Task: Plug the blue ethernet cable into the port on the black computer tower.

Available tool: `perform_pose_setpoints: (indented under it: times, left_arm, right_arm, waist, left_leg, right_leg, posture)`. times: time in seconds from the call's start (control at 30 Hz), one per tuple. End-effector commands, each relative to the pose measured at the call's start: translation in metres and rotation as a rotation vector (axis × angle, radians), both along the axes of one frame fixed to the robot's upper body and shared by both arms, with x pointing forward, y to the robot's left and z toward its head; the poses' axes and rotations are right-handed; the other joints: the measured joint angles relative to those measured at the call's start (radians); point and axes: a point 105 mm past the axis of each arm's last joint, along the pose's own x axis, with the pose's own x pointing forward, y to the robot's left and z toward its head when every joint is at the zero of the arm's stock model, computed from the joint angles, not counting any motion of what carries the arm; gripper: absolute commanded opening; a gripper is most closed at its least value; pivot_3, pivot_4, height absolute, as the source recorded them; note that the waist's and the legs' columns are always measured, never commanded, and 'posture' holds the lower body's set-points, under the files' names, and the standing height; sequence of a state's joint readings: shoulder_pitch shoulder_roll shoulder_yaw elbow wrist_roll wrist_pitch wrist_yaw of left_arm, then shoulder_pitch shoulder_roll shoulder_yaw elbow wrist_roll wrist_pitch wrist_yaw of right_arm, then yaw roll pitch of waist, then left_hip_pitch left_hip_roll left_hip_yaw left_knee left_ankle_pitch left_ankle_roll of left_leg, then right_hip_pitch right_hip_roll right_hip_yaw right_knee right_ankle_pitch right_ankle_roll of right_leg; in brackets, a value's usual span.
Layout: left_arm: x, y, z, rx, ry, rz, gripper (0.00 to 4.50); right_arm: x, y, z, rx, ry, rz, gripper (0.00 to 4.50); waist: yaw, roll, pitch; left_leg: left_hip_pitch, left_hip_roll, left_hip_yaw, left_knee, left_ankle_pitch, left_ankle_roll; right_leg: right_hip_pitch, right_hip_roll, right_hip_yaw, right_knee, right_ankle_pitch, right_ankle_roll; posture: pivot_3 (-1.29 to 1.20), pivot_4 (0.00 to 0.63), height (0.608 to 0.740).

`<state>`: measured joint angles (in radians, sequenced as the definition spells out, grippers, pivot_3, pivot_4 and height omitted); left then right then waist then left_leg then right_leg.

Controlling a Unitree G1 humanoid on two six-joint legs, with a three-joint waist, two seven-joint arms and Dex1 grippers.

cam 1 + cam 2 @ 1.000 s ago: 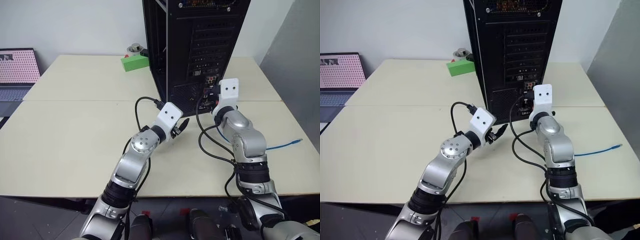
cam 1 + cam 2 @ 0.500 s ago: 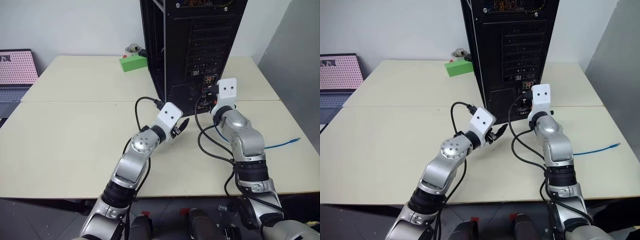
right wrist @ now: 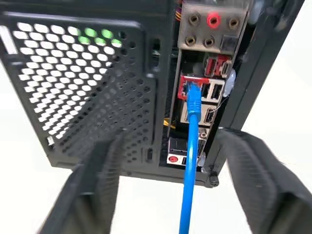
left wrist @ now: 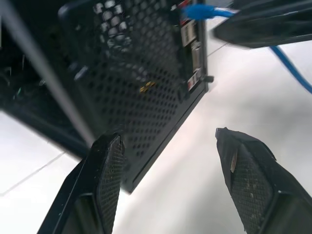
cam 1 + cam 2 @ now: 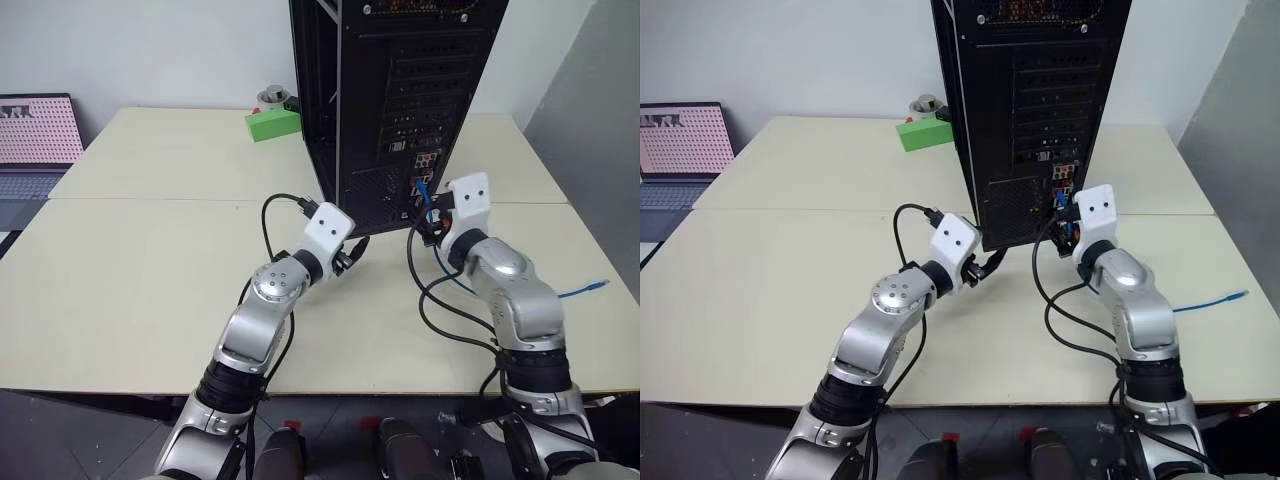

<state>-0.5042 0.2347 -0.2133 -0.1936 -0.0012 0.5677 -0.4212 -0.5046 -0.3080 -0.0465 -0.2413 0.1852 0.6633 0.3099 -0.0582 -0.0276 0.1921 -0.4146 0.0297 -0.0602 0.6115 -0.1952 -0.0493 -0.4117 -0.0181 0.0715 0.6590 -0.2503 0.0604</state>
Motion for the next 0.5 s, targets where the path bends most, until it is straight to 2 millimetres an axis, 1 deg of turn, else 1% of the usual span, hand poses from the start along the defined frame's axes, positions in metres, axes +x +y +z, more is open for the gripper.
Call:
perform_pose_setpoints:
  times: [0.03,0.07,0.1,0.23,0.3,0.37,0.43,0.5]
  left_arm:
    - [-0.002,0.011,0.016,-0.007,-0.012,-0.047,3.11]
    - [-0.004,0.014,0.017,0.003,-0.001,-0.067,3.11]
    - [-0.005,0.017,0.017,0.012,0.005,-0.079,3.11]
    - [-0.004,0.035,0.022,0.012,0.033,-0.095,3.11]
    - [-0.006,0.040,0.024,0.009,0.044,-0.111,3.11]
    - [-0.007,0.047,0.027,0.008,0.038,-0.123,3.11]
    - [-0.008,0.055,0.025,0.036,0.035,-0.126,3.11]
    - [-0.009,0.059,0.025,0.040,0.037,-0.133,3.11]
  right_arm:
    - [-0.020,-0.006,0.022,0.001,-0.086,0.100,4.19]
    - [-0.024,-0.010,0.024,0.006,-0.092,0.118,4.40]
    - [-0.026,-0.013,0.026,0.011,-0.093,0.130,4.45]
    - [-0.035,-0.036,0.034,0.034,-0.105,0.139,4.45]
    - [-0.037,-0.043,0.035,0.036,-0.105,0.142,4.45]
    - [-0.041,-0.048,0.037,0.028,-0.108,0.154,4.45]
    - [-0.045,-0.049,0.039,0.029,-0.105,0.179,4.45]
    - [-0.045,-0.047,0.039,0.027,-0.099,0.190,4.45]
  waist:
    - [0.002,0.000,0.000]
    - [0.002,0.000,0.000]
    - [0.002,0.000,0.000]
    - [0.002,0.000,0.000]
    - [0.003,0.000,0.000]
    - [0.002,0.000,0.000]
    - [0.002,0.000,0.000]
    - [0.001,0.000,0.000]
  left_leg:
    - [0.000,0.000,0.000,0.000,0.000,0.000]
    - [0.000,0.000,0.000,0.000,0.000,0.000]
    - [0.000,0.000,0.000,0.000,0.000,0.000]
    - [0.000,0.000,0.000,0.000,0.000,0.000]
    - [0.000,0.000,0.000,0.000,0.000,0.000]
    - [0.000,0.000,0.000,0.000,0.000,0.000]
    - [0.000,0.000,0.000,0.000,0.000,0.000]
    - [0.000,0.000,0.000,0.000,0.000,0.000]
  right_leg:
    - [0.000,0.000,0.000,0.000,0.000,0.000]
    - [0.000,0.000,0.000,0.000,0.000,0.000]
    - [0.000,0.000,0.000,0.000,0.000,0.000]
    - [0.000,0.000,0.000,0.000,0.000,0.000]
    - [0.000,0.000,0.000,0.000,0.000,0.000]
    - [0.000,0.000,0.000,0.000,0.000,0.000]
    - [0.000,0.000,0.000,0.000,0.000,0.000]
    - [0.000,0.000,0.000,0.000,0.000,0.000]
  posture:
    - [0.00,0.150,0.740]
    - [0.00,0.150,0.740]
    - [0.00,0.150,0.740]
    - [0.00,0.150,0.740]
    - [0.00,0.150,0.740]
    - [0.00,0.150,0.740]
    - [0.00,0.150,0.740]
    - [0.00,0.150,0.740]
